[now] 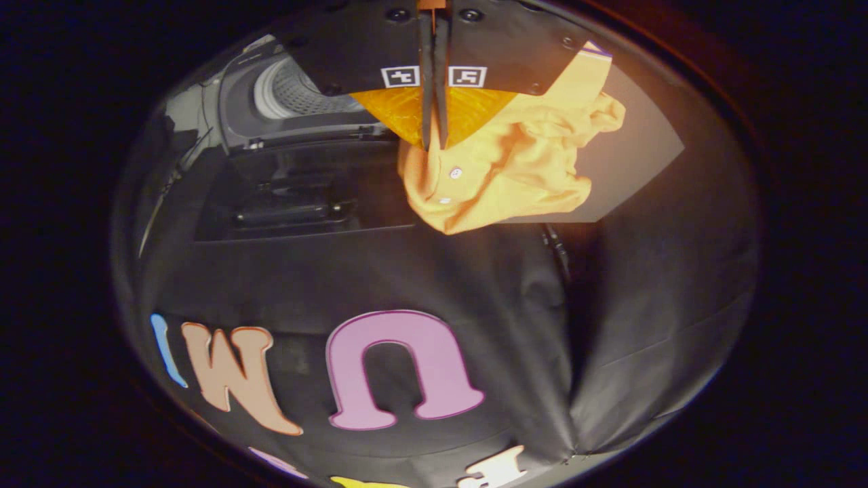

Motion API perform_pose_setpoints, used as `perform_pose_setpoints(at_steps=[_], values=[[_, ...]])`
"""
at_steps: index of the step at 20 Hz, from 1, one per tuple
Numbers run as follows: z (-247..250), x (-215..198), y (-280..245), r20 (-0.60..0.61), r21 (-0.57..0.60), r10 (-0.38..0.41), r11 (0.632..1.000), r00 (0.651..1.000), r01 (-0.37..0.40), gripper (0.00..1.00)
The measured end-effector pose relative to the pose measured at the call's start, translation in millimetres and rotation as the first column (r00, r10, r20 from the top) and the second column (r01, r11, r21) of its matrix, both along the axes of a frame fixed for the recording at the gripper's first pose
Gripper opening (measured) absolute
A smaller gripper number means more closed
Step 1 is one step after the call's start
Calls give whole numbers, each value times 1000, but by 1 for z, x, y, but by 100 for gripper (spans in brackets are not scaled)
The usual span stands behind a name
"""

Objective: Put the clothes into the washing machine and then close the washing machine lid.

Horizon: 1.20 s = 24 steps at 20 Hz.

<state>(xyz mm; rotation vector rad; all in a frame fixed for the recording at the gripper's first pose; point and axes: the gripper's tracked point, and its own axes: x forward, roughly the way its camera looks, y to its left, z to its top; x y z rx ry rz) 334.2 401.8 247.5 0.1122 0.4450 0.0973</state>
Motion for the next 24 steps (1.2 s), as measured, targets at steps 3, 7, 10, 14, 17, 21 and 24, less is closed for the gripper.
perform_pose_setpoints(at_steps=[3, 7, 10, 14, 17, 21, 24], values=[[25, -8, -10, -15, -48, -107, 993, 994, 106, 5], [80, -9, -15, 20, -60, -172, 983, 985, 173, 7], [111, -20, -28, 28, -45, -182, 982, 983, 184, 7], [88, -11, -27, 35, -54, -184, 981, 982, 186, 7], [86, -10, -23, 38, -62, -181, 981, 983, 183, 7], [91, -4, -23, 56, -69, -187, 979, 981, 191, 7], [93, 11, -23, 73, -73, -182, 980, 981, 187, 13]])
